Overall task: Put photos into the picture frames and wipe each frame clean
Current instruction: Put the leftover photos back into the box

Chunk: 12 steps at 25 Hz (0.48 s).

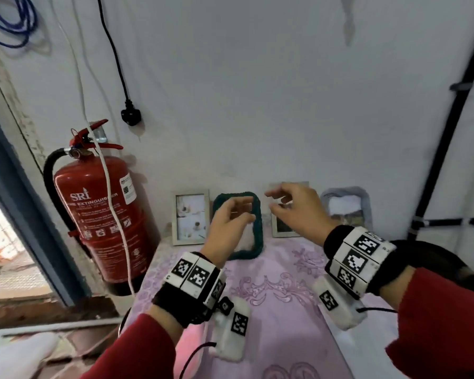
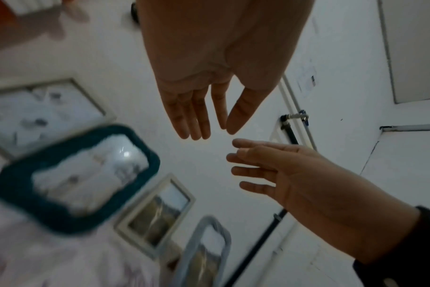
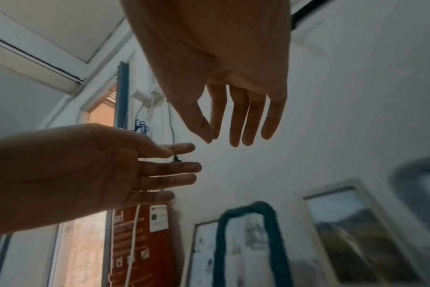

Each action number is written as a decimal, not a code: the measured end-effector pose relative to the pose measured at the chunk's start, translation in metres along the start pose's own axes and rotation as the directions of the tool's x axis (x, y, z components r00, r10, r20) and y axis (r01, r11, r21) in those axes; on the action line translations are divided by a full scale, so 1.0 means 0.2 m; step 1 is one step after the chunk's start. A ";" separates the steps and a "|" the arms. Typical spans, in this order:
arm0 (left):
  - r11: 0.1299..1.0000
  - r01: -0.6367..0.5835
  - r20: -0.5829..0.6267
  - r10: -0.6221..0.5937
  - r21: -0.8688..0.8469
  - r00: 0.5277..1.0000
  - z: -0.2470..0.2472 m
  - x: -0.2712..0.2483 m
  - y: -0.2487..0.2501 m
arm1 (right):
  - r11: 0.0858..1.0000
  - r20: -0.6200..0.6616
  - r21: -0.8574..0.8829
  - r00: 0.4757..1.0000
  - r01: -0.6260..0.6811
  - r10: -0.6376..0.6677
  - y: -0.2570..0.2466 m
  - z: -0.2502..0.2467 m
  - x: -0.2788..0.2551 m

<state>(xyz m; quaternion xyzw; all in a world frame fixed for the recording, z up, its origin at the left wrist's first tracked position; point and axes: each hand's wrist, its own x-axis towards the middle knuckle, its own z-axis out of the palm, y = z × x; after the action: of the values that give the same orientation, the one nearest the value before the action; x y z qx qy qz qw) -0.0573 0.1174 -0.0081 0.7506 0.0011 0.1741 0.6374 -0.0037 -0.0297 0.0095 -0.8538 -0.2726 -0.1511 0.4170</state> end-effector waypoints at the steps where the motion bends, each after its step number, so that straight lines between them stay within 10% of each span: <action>1: 0.999 0.038 0.026 -0.038 -0.019 0.999 0.06 -0.04 -0.03 | 1.000 0.000 0.002 1.000 -0.031 0.031 0.05 -0.03 -0.07; 12: 0.904 0.424 0.244 -0.425 0.057 0.872 0.54 -0.42 -0.39 | 0.929 -0.069 -0.075 0.931 -0.362 0.357 0.53 -0.26 -0.73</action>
<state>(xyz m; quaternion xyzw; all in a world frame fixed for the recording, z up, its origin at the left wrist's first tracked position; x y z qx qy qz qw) -0.0901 0.0109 -0.1178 0.7484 0.0853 -0.0661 0.6544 -0.0609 -0.1748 -0.0962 -0.9020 -0.0936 -0.1067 0.4077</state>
